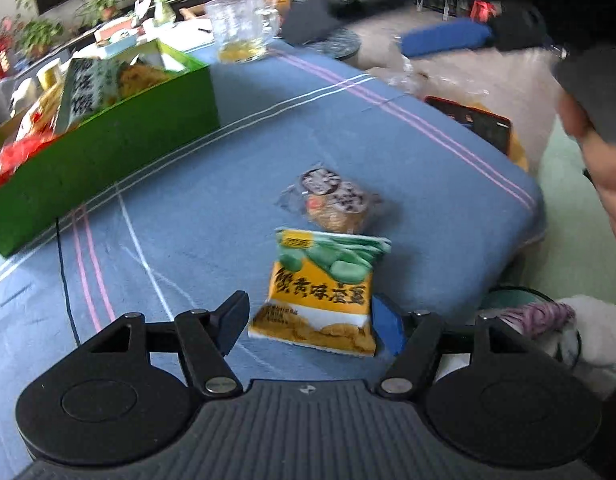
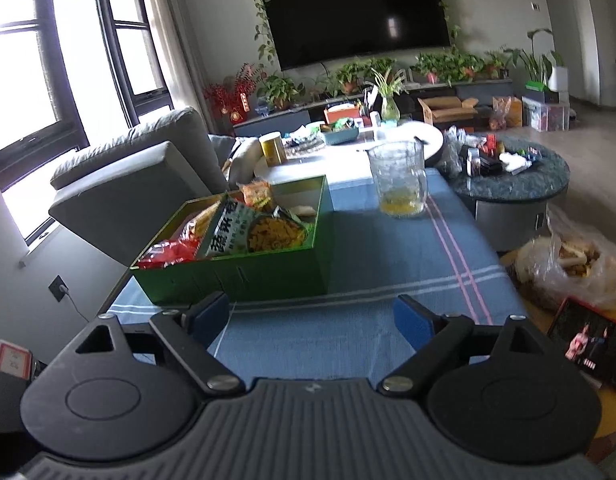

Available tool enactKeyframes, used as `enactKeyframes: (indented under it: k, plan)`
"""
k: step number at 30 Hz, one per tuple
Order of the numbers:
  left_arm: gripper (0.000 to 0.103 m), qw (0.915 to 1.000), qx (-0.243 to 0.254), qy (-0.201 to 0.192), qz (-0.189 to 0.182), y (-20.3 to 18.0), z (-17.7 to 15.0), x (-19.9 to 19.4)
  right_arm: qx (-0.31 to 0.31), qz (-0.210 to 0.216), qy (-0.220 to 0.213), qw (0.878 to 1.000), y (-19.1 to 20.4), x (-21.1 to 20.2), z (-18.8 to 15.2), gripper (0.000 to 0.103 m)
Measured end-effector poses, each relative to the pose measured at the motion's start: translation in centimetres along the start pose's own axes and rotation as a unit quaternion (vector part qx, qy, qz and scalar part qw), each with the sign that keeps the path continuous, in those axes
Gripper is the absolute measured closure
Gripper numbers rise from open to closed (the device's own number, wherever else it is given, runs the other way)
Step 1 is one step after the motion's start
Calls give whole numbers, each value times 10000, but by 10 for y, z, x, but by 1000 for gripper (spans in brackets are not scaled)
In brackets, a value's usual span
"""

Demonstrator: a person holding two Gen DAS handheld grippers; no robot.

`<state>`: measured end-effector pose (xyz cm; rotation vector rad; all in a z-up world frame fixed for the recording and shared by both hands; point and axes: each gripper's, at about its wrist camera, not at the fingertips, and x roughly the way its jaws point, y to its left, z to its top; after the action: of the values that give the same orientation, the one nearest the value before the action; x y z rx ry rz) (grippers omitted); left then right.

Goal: Organize snacks
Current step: 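Move the left tool to the yellow-green bean bag while the right tool approaches the round-labelled pastry, then close the left tool on the bean bag while the right tool grasps the pastry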

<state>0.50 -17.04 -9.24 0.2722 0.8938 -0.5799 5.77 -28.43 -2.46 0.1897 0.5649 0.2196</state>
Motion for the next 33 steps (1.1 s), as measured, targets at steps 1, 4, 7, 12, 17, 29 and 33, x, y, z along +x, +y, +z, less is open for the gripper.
enactKeyframes:
  k: [1, 4, 7, 12, 17, 29, 33]
  plan:
    - [40, 9999, -131, 25, -42, 5, -1, 2, 9, -18, 55, 10000, -1, 2, -3, 36]
    - [45, 9994, -329, -88, -88, 14, -1, 2, 5, -117, 213, 9997, -4, 8, -11, 36]
    - [51, 9989, -353, -256, 143, 19, 1, -3, 11, -209, 359, 9991, -6, 13, -19, 36]
    - [54, 9967, -671, -344, 287, 35, -1, -9, -133, -320, 648, 9973, -7, 22, -32, 36]
    - [50, 9962, -714, -347, 359, 38, -3, -11, -137, -343, 901, 9952, -8, 28, -43, 36]
    - [53, 9959, -792, -407, 157, 47, 2, 6, -246, -438, 1141, 9922, -3, 30, -51, 36]
    - [54, 9945, -885, -462, 313, 53, -2, -2, -296, -430, 1173, 9917, 1, 33, -51, 36]
